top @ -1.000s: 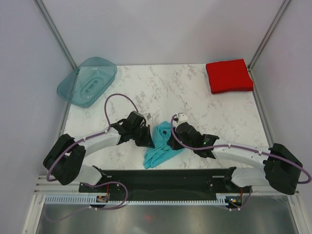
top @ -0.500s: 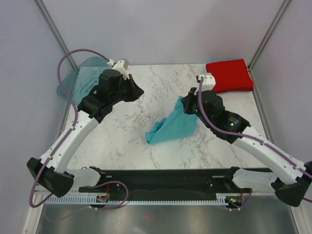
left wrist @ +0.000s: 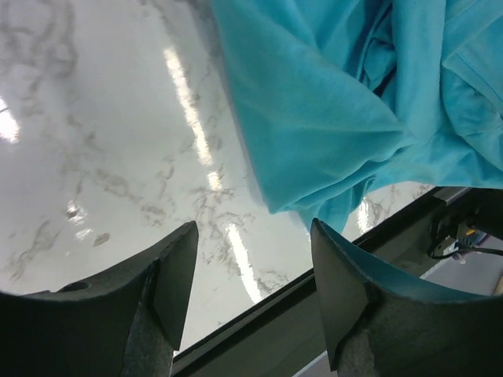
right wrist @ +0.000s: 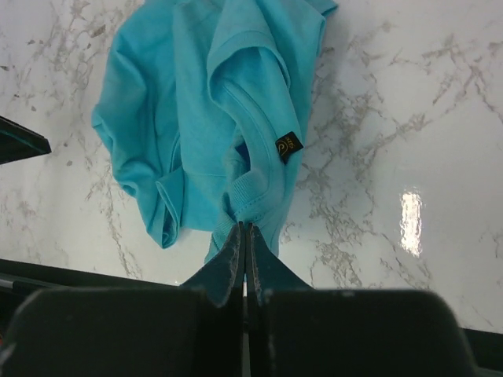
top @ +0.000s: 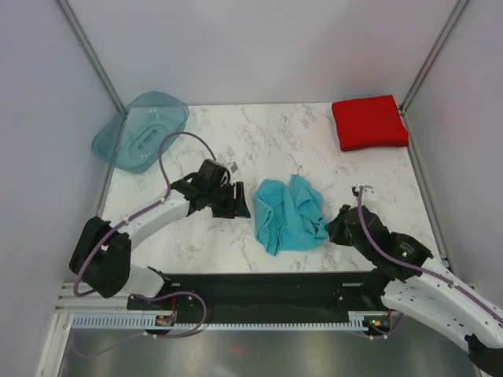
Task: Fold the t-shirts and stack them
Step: Flatten the tshirt out
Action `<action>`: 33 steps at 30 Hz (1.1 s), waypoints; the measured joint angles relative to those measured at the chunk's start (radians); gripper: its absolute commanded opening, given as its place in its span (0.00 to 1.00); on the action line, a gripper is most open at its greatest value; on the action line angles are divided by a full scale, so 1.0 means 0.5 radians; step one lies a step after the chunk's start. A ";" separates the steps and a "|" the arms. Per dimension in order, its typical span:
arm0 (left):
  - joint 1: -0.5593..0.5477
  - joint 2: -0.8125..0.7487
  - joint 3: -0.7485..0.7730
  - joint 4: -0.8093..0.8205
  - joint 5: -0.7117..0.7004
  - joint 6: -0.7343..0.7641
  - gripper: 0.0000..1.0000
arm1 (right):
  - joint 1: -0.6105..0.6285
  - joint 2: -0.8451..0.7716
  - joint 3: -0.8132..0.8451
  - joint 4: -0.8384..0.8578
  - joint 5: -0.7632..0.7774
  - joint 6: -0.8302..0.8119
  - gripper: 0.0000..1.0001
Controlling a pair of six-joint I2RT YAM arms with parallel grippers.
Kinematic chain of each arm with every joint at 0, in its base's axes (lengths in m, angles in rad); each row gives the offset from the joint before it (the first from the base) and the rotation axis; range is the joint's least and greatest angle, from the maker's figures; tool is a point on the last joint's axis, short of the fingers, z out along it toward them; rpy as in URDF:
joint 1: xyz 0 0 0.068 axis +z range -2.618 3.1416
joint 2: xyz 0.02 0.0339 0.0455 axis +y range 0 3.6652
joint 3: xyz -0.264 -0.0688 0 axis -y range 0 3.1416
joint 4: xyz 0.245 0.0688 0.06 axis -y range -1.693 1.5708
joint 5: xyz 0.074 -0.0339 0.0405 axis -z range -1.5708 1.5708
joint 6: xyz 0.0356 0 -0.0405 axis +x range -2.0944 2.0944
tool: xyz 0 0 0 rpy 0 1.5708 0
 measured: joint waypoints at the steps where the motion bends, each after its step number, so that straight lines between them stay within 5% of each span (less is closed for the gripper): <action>1: -0.031 0.055 0.000 0.044 0.031 -0.005 0.69 | 0.000 -0.023 -0.014 -0.044 0.008 0.031 0.00; 6: -0.212 0.353 0.124 0.236 0.153 -0.012 0.75 | 0.000 -0.036 -0.015 -0.098 0.039 0.105 0.00; 10: -0.316 0.552 0.265 0.327 0.153 -0.013 0.71 | 0.000 -0.031 -0.015 -0.114 0.067 0.124 0.00; 11: -0.328 0.597 0.291 0.340 0.150 -0.015 0.54 | 0.000 -0.031 -0.015 -0.117 0.076 0.125 0.00; 12: -0.332 0.663 0.323 0.357 0.134 -0.024 0.24 | 0.000 -0.031 -0.015 -0.120 0.087 0.128 0.00; 13: -0.332 0.676 0.329 0.360 0.127 -0.027 0.24 | 0.000 -0.030 -0.015 -0.121 0.100 0.131 0.00; 14: -0.328 0.696 0.336 0.355 0.106 -0.039 0.08 | 0.000 -0.026 -0.018 -0.121 0.114 0.137 0.00; 16: -0.311 0.704 0.338 0.322 0.016 -0.053 0.02 | 0.000 -0.008 -0.043 -0.117 0.129 0.153 0.00; 24: -0.047 0.219 0.139 0.130 -0.472 -0.060 0.08 | 0.000 0.226 -0.168 -0.088 0.209 0.224 0.00; 27: 0.064 0.021 -0.018 0.115 -0.546 -0.079 0.25 | 0.000 0.337 -0.198 -0.038 0.218 0.256 0.00; 28: 0.081 -0.019 -0.076 0.111 -0.567 -0.089 0.38 | 0.000 0.369 -0.204 -0.027 0.226 0.262 0.00; 33: 0.089 -0.099 -0.271 -0.031 -0.649 -0.143 0.51 | 0.000 0.462 -0.214 -0.007 0.297 0.317 0.20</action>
